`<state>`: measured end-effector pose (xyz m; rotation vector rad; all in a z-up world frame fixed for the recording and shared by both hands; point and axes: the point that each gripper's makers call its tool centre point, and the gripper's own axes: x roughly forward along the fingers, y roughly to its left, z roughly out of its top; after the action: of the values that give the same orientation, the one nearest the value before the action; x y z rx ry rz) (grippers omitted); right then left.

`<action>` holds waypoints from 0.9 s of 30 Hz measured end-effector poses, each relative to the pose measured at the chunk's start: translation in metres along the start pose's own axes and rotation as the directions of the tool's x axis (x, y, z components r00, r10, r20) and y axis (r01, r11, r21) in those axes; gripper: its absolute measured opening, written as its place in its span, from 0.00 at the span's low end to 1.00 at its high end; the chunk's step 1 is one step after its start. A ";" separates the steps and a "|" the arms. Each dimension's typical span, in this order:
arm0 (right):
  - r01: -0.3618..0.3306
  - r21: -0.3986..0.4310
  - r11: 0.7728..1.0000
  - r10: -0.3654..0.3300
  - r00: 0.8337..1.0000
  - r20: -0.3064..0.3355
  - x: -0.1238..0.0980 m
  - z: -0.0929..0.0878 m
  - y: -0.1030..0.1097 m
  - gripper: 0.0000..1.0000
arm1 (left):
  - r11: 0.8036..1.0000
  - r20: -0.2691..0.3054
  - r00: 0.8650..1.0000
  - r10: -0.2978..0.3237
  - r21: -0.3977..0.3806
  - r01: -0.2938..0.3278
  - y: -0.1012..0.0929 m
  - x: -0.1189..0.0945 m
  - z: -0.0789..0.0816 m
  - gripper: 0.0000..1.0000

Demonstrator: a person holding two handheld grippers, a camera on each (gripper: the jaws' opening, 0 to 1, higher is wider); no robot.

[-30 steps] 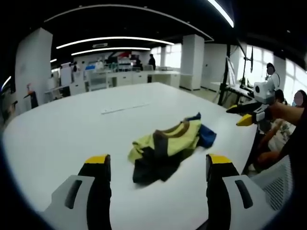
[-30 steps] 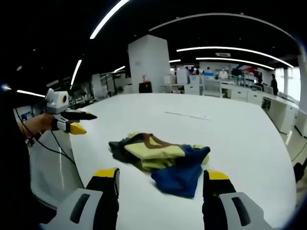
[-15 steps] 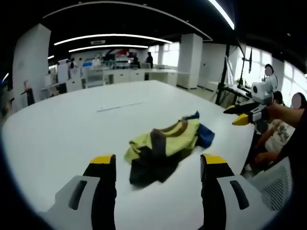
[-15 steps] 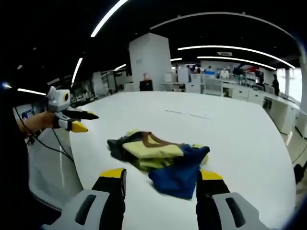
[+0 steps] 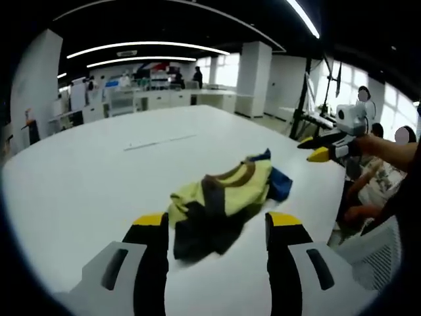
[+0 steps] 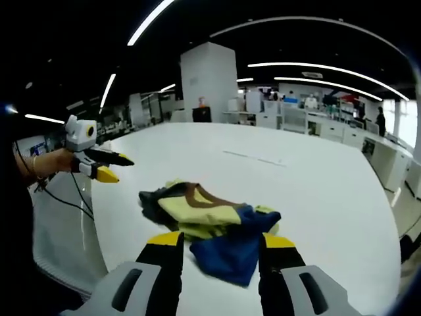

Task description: Fold the garment on the visible template until the final outline fits inside the template.

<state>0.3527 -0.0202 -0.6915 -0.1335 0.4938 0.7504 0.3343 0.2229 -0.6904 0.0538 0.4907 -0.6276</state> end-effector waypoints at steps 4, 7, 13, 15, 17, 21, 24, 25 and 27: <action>-0.014 -0.022 1.000 0.014 1.000 -0.010 0.007 0.005 -0.006 0.41 | 1.000 -0.020 1.000 -0.012 0.008 0.012 -0.001 0.006 -0.003 0.52; -0.021 -0.037 0.999 0.020 1.000 -0.015 0.012 0.007 -0.010 0.39 | 1.000 -0.030 0.999 -0.023 0.008 0.023 -0.001 0.010 -0.005 0.50; -0.032 -0.054 0.998 0.030 0.999 -0.037 0.023 0.008 -0.020 0.38 | 0.999 -0.035 0.999 -0.038 -0.022 0.037 0.001 0.020 -0.008 0.45; -0.039 -0.062 0.997 0.036 0.998 -0.048 0.027 0.008 -0.023 0.38 | 0.999 -0.042 0.998 -0.041 -0.027 0.040 0.002 0.023 -0.010 0.44; -0.043 -0.070 0.997 0.039 0.998 -0.056 0.031 0.008 -0.026 0.37 | 0.999 -0.052 0.998 -0.043 -0.023 0.042 0.003 0.025 -0.011 0.43; -0.038 -0.081 0.996 0.033 0.997 -0.068 0.038 0.009 -0.034 0.34 | 0.998 -0.066 0.996 -0.052 -0.026 0.050 0.004 0.033 -0.013 0.41; -0.034 -0.089 0.995 0.027 0.997 -0.074 0.043 0.010 -0.041 0.33 | 0.998 -0.077 0.995 -0.058 -0.029 0.055 0.005 0.038 -0.015 0.39; -0.037 -0.089 0.995 0.030 0.997 -0.075 0.044 0.011 -0.043 0.33 | 0.998 -0.079 0.995 -0.060 -0.028 0.058 0.005 0.039 -0.016 0.38; -0.041 -0.087 0.995 0.034 0.996 -0.078 0.048 0.012 -0.046 0.32 | 0.997 -0.090 0.993 -0.071 -0.026 0.069 0.005 0.043 -0.019 0.37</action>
<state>0.4188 -0.0210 -0.7065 -0.2364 0.5368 0.8063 0.3593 0.2070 -0.7269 0.0438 0.5901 -0.6903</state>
